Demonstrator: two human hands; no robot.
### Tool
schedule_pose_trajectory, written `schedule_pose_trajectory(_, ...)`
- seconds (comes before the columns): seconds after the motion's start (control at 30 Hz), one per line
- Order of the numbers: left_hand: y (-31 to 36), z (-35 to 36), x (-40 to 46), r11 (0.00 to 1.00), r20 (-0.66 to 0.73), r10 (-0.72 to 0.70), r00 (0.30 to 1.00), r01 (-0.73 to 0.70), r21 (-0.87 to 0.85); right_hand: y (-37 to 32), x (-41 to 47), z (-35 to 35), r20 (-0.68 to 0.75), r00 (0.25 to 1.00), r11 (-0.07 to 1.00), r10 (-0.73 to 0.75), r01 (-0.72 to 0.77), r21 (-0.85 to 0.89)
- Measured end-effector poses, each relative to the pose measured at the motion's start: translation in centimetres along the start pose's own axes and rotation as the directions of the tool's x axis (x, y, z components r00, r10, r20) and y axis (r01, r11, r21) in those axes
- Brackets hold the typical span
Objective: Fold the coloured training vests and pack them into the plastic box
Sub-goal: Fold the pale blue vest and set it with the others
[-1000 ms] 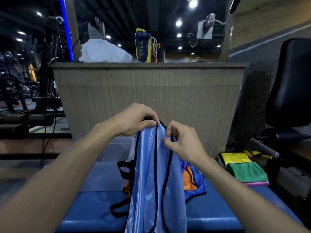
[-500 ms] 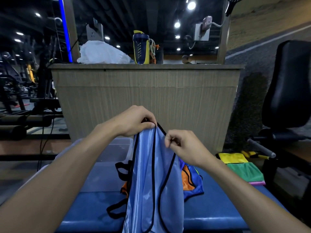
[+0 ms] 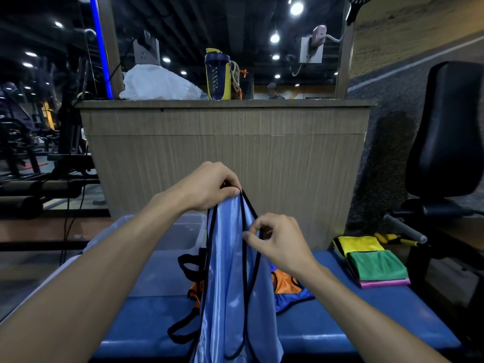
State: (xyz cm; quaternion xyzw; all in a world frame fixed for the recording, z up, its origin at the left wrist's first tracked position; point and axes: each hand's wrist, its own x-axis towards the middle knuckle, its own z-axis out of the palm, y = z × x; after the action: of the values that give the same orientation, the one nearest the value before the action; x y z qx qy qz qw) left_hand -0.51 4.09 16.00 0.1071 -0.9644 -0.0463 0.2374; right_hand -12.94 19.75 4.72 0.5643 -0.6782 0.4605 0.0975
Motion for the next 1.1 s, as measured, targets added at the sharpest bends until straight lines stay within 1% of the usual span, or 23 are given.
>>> schedule_pose_trajectory(0.13,-0.3,-0.1,-0.4,0.999,-0.034,-0.036,0.999,0.036,0.004,1.5,-1.4,-0.8,0.053,0.998,0.994,-0.035,0.04,-0.1)
schedule_pose_trajectory(0.27,0.1,-0.4,-0.4,0.999,-0.034,-0.033,0.999,0.032,-0.028,3.2,-2.0,-2.2,0.067,0.997,0.992,-0.031,0.039,-0.12)
schedule_pose_trajectory(0.4,0.7,-1.0,-0.3,0.998,-0.019,-0.007,1.0,0.006,-0.06,5.1,-1.9,-3.6,0.089,0.996,0.975,-0.009,0.028,-0.219)
schedule_pose_trajectory(0.5,1.4,-1.1,0.0,0.997,0.007,0.028,1.0,-0.028,-0.078,5.0,-1.4,-4.1,0.093,0.991,0.981,0.096,-0.079,-0.175)
schedule_pose_trajectory(0.57,1.9,-1.0,0.3,0.996,0.017,0.051,0.999,-0.05,-0.073,3.7,-1.2,-3.8,0.174,0.973,0.986,0.152,-0.137,-0.096)
schedule_pose_trajectory(0.63,2.3,-1.0,0.6,0.995,0.021,0.066,0.998,-0.064,-0.071,2.1,-1.1,-3.3,0.271,0.951,0.988,0.15,-0.151,-0.019)
schedule_pose_trajectory(0.67,2.4,-1.0,0.7,0.995,0.022,0.072,0.997,-0.07,-0.067,1.3,-1.2,-3.0,0.288,0.947,0.988,0.14,-0.154,0.025)
schedule_pose_trajectory(0.73,2.7,-0.9,0.9,0.996,0.02,0.077,0.997,-0.076,-0.051,0.4,-1.5,-2.5,0.259,0.958,0.986,0.125,-0.15,0.079)
schedule_pose_trajectory(0.83,2.8,-0.8,1.0,0.997,0.005,0.075,0.997,-0.075,-0.033,-0.2,-1.8,-1.8,0.115,0.989,0.995,0.092,-0.097,0.037)
schedule_pose_trajectory(0.9,2.8,-0.8,0.9,0.998,-0.002,0.061,0.998,-0.061,-0.019,-0.3,-1.7,-1.4,0.048,0.997,0.998,0.063,-0.064,0.007)
schedule_pose_trajectory(0.97,2.7,-0.9,0.7,0.999,-0.01,0.043,0.999,-0.043,-0.006,-0.1,-1.6,-1.4,0.027,0.998,0.999,0.048,-0.049,0.011)
schedule_pose_trajectory(1.1,1.8,-1.4,0.1,1.0,-0.02,-0.006,1.0,0.006,-0.011,0.6,-2.0,-2.8,0.027,0.999,0.988,0.044,-0.048,0.148)
